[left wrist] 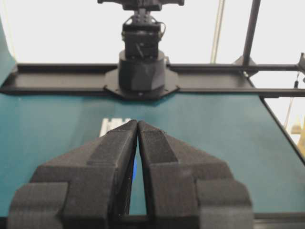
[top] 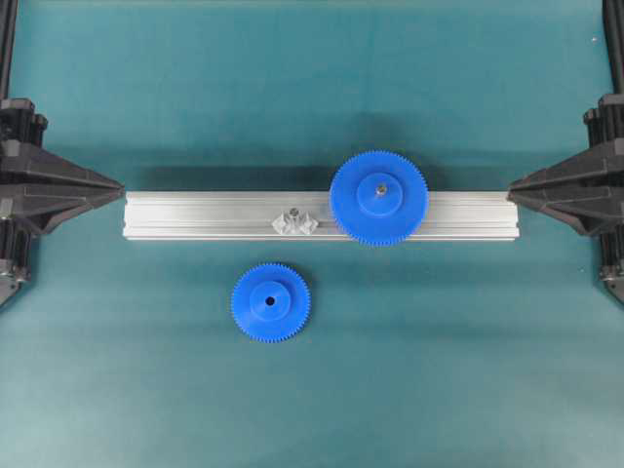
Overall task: Find the location of the shaft and insert the small gear.
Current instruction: 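Move the left gripper from rest toward the small blue gear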
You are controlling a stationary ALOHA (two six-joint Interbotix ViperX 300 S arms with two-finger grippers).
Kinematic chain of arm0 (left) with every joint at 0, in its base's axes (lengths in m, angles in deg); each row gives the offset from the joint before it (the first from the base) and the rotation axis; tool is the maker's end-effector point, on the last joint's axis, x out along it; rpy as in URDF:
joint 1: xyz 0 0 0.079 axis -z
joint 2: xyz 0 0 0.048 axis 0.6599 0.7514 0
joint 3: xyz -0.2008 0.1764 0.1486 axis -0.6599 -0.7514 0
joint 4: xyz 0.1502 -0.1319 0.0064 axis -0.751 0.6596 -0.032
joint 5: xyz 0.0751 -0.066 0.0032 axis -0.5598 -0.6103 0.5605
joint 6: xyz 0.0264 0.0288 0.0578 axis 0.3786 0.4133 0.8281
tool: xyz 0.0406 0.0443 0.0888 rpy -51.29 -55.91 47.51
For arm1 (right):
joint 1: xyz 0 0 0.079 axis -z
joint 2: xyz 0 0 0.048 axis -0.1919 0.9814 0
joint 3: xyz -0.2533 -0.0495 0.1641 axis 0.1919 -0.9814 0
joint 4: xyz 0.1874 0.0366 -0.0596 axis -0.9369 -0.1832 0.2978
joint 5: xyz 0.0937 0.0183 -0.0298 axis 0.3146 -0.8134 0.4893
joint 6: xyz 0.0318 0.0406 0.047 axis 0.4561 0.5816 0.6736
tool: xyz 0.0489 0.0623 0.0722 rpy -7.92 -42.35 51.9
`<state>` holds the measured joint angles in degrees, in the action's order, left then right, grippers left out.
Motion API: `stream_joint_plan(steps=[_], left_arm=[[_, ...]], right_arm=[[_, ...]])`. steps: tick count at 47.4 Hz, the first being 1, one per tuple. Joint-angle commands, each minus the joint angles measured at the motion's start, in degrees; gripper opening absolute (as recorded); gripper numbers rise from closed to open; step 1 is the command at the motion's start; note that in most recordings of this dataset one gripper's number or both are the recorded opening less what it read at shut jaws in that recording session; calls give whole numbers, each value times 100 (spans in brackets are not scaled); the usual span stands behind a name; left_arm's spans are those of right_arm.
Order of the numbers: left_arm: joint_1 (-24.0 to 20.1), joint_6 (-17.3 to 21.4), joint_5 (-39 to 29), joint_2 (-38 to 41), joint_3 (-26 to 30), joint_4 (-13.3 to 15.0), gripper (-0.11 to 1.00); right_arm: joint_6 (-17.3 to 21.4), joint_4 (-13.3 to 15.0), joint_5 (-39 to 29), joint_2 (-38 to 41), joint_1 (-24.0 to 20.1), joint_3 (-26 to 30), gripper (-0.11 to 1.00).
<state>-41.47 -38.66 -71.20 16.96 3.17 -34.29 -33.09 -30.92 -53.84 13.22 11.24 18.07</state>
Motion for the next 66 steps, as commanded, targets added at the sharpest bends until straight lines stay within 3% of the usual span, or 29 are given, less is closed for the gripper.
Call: stream_joint_plan(steps=[1,5,10,15,26,50,66], left_arm=[[70,-264,-211,132,97,-35,11],[70,-387,-554,246,176,-44,5],[70,-413,-809,396,290,-53,0],[70,-413,-976,492,343,-53,0],[97,-475,-1204,694,360,-53,0],[387,-703,-1600,1450,721,-53,0],[580,-738,-2206,2285,1301,-53,0]], right_arm=[[-9,-18,-18,88,-35,44,16],[9,-79,-334,79,-35,35,22],[88,-185,-958,70,-62,114,9],[255,-185,-1371,35,-62,158,3],[457,-185,-1468,18,-62,62,3],[527,-185,-1731,35,9,0,3],[527,-185,-2118,44,18,-35,3]])
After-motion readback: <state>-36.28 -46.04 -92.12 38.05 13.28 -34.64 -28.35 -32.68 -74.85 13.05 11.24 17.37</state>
